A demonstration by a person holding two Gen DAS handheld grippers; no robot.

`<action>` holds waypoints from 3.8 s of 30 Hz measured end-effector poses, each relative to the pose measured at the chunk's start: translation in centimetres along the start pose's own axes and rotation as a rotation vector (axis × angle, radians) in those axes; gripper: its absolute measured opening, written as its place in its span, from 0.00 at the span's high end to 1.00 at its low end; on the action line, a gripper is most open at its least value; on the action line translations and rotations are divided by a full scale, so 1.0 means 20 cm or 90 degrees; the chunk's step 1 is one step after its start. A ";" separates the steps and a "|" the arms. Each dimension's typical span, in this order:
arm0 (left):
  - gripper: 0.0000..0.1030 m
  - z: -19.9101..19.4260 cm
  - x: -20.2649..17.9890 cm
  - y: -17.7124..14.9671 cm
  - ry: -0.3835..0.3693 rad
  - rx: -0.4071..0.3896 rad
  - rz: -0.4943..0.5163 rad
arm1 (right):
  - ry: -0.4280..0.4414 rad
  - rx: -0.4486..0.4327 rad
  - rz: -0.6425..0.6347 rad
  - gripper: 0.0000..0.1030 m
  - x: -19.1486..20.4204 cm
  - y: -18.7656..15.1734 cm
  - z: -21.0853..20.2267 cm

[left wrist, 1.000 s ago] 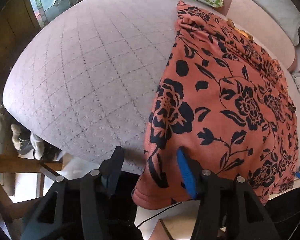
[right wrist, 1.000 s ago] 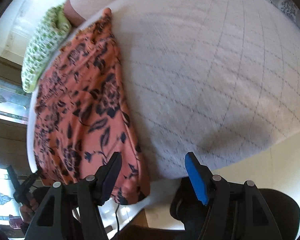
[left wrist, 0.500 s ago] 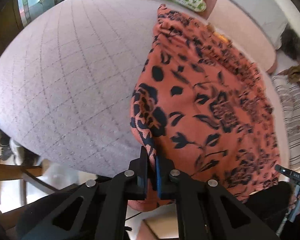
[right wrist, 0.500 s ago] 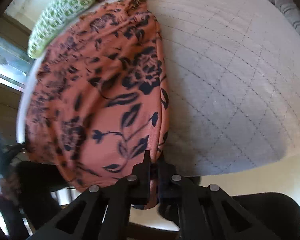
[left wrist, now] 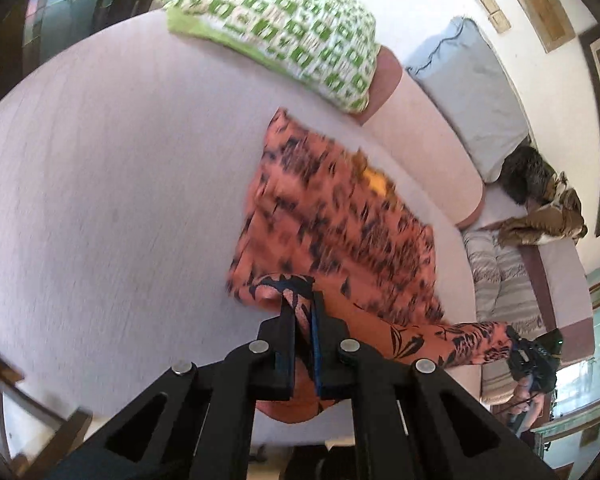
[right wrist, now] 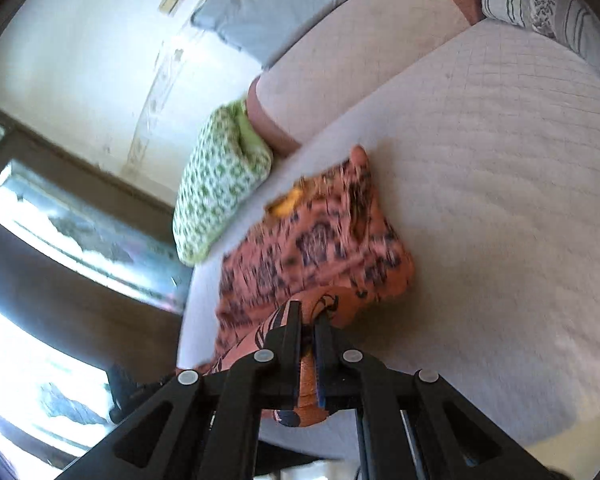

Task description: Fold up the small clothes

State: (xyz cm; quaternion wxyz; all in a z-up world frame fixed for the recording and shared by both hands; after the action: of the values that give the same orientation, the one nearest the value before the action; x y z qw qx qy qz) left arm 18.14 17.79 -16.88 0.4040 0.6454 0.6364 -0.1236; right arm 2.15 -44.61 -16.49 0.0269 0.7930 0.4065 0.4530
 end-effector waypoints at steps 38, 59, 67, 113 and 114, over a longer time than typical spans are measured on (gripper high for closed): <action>0.44 1.24 -0.41 0.17 0.017 0.074 0.137 | -0.149 0.177 -0.191 0.61 0.30 0.22 1.24; 0.44 1.15 -0.36 0.72 0.044 -0.126 0.070 | -0.169 -0.104 -0.144 0.61 0.26 0.76 1.33; 0.41 1.02 -0.40 0.47 0.051 -0.112 0.030 | -0.109 -0.001 -0.209 0.61 0.48 0.52 1.31; 0.40 0.79 -0.16 0.53 0.194 -0.108 0.041 | -0.211 0.068 -0.266 0.61 0.95 0.35 1.73; 0.40 0.81 -0.19 0.53 0.192 -0.098 0.046 | -0.231 0.061 -0.257 0.61 0.89 0.39 1.68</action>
State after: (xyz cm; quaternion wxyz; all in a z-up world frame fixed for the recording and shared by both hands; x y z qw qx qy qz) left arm 32.99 5.45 -20.91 0.3564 0.6461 0.6738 0.0388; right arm 36.37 -26.93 -20.65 0.1516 0.7643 0.5661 0.2689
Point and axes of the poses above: each gripper's, at about its wrist camera, not at the fingertips, and z roughly the way its jaws point, x to its left, y to its top, the point moved 1 cm from there along z, roughly the way its jaws point, and after that the axes turned 7 degrees about -y, right-handed, at the moved point
